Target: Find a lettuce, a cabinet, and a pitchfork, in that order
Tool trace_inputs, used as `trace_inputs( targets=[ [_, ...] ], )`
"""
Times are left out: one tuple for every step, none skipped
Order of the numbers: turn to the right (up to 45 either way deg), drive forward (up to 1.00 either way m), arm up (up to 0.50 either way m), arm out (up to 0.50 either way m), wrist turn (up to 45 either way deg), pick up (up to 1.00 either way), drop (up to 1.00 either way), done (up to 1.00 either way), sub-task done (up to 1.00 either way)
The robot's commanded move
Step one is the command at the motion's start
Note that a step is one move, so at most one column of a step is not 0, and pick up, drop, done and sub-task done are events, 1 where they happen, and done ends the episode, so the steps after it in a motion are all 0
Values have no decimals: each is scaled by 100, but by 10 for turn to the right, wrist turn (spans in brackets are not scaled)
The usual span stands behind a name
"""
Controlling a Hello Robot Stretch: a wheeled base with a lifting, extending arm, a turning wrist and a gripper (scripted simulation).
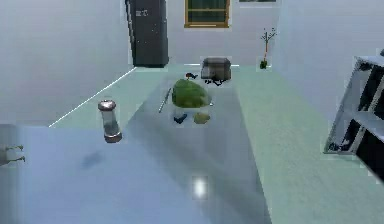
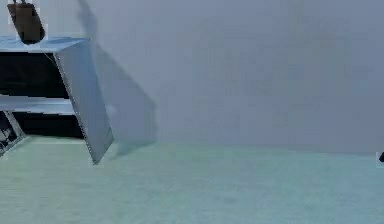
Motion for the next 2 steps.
trace_inputs(
  targets=[
    [450,0,0,0,0,0,0,0,0],
    [-450,0,0,0,0,0,0,0,0]
  ],
)
